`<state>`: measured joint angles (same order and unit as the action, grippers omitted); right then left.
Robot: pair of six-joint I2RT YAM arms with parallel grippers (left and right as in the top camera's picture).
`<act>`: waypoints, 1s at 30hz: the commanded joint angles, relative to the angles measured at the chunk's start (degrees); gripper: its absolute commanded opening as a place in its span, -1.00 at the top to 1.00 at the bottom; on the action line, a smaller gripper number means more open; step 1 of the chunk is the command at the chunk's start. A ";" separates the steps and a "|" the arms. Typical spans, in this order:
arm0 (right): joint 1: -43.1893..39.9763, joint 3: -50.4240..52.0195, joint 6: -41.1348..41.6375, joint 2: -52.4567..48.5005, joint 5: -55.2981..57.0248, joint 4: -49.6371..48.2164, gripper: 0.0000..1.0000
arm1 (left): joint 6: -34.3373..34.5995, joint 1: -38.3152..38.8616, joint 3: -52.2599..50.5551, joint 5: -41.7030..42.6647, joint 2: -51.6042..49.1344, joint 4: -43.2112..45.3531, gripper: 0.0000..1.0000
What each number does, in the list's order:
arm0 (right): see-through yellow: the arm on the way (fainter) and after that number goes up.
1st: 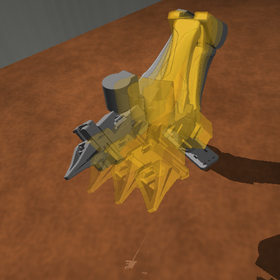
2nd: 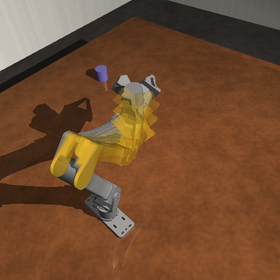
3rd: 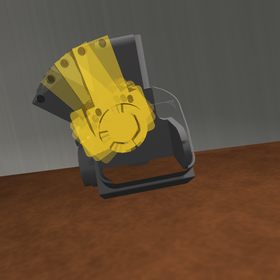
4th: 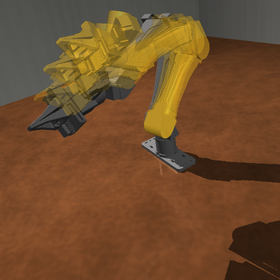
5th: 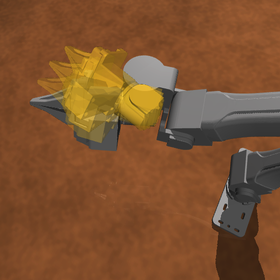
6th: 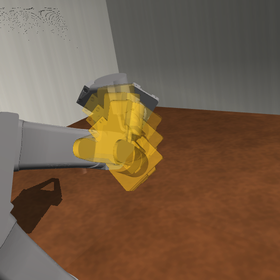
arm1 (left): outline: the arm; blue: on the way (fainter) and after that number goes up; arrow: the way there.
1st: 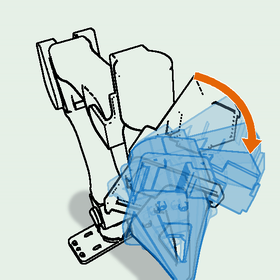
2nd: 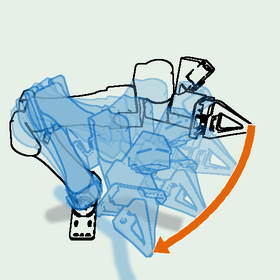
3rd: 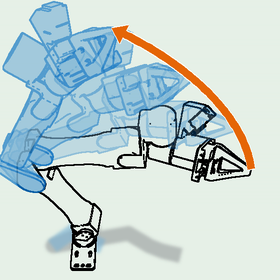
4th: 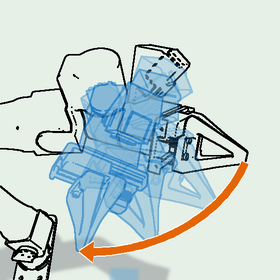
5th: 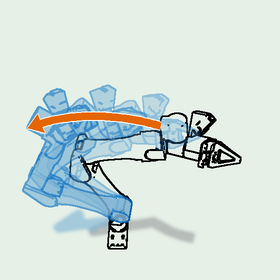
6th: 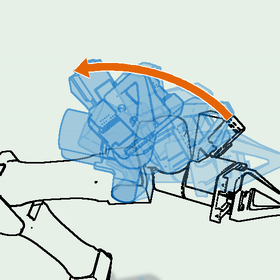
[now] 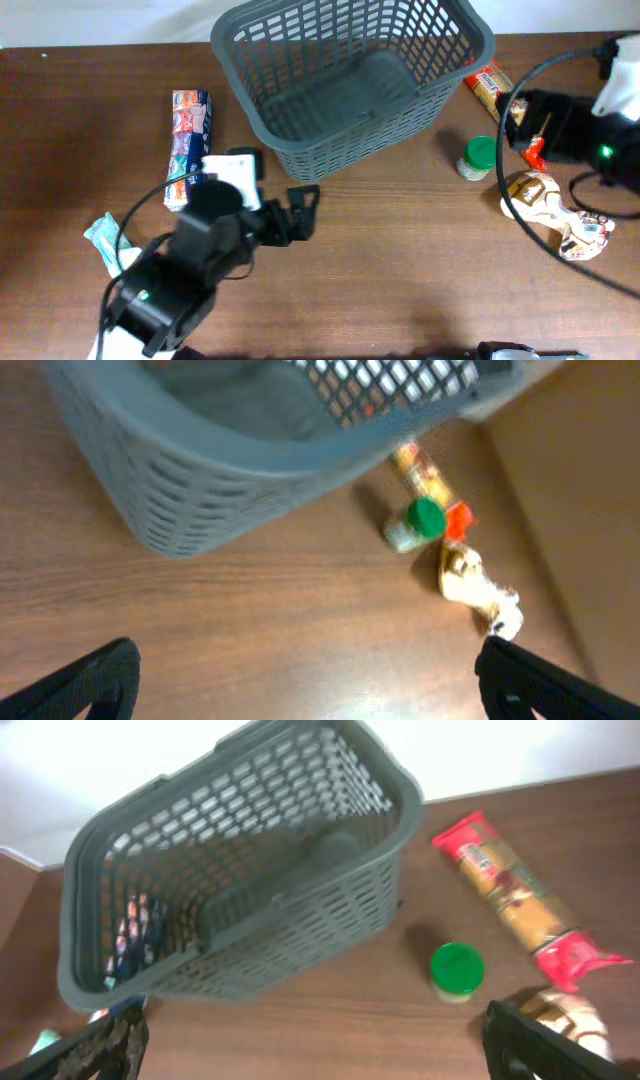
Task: Pack container
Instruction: 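Grasp the gray basket rim with left and right grippers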
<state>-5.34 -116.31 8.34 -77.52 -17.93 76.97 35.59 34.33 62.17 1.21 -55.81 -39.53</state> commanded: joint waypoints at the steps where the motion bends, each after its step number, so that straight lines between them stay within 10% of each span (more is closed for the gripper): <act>1: -0.15 -5.49 -3.69 -7.74 -6.64 3.45 -0.97 | 1.03 9.68 8.61 -13.29 -7.41 -2.99 -0.99; 16: 4.59 -24.50 -8.55 -20.59 -2.45 8.57 -0.97 | 0.85 19.19 21.40 -21.77 -22.82 -10.25 -0.99; 30: 4.59 -24.50 -12.39 -24.50 -8.92 -5.46 -0.97 | 0.85 19.21 21.40 -10.01 -23.26 -12.46 -0.99</act>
<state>-1.02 -139.83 -2.83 -100.97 -25.17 73.60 36.10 53.34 82.30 -11.86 -78.81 -51.48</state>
